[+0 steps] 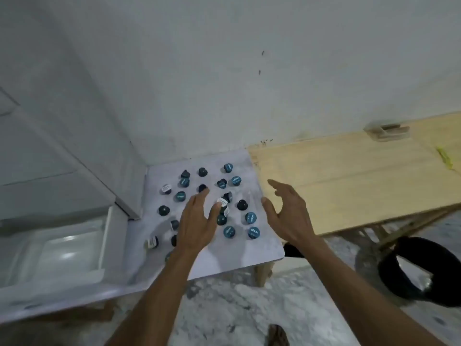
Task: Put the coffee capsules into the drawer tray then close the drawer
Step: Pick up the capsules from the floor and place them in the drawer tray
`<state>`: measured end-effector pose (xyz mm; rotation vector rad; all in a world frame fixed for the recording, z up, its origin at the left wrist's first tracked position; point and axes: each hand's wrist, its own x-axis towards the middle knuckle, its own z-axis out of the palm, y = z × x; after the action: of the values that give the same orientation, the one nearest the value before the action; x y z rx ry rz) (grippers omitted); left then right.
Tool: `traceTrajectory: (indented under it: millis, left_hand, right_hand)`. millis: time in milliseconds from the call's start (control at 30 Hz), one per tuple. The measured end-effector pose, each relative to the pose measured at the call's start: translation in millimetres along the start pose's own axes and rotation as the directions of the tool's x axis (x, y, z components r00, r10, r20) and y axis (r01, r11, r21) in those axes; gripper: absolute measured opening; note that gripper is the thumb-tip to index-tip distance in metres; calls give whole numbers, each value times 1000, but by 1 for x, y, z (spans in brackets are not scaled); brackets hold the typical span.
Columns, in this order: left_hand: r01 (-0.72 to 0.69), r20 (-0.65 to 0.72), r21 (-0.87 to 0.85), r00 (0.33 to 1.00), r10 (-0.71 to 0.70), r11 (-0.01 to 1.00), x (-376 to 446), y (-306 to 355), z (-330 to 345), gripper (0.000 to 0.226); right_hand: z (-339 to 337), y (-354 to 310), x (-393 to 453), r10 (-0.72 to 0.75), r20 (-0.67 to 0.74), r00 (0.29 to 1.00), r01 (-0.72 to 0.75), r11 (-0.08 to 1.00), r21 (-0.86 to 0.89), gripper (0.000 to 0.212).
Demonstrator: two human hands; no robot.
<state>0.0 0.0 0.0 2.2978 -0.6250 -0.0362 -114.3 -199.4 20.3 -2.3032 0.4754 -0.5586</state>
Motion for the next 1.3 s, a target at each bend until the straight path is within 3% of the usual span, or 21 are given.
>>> traceTrajectory:
  millis: [233,367,600,767,967,1300]
  left_hand:
    - [179,41,7,983,-179,984,-30,-44,97,49]
    - [211,0,-18,977,-211,977,-44,-60,132,50]
    - [212,-82,-28,974,-213,977,-52,-78,164,48]
    - [135,-194,33,973,-126,990,-48,-92,179,35]
    - [69,-272,35,961,-57,997,-45,-98,185,29]
    - [63,-301,-91,950,-88,994,-47,-95,183,27]
  right_hand:
    - [78,84,-34,141,187,972,-148,989,24,46]
    - [113,116,-54,105,223,969,-110,994,12,46]
    - [147,142,-62,-30,48,998,30,999,-10,38]
    - [162,156,-61,-98,-42,994,97,995,-31,29]
    - [168,156,-62,-111,-77,991,105,992,-72,26]
    - [166,153,-62,-90,-113,990,85,995,-51,22]
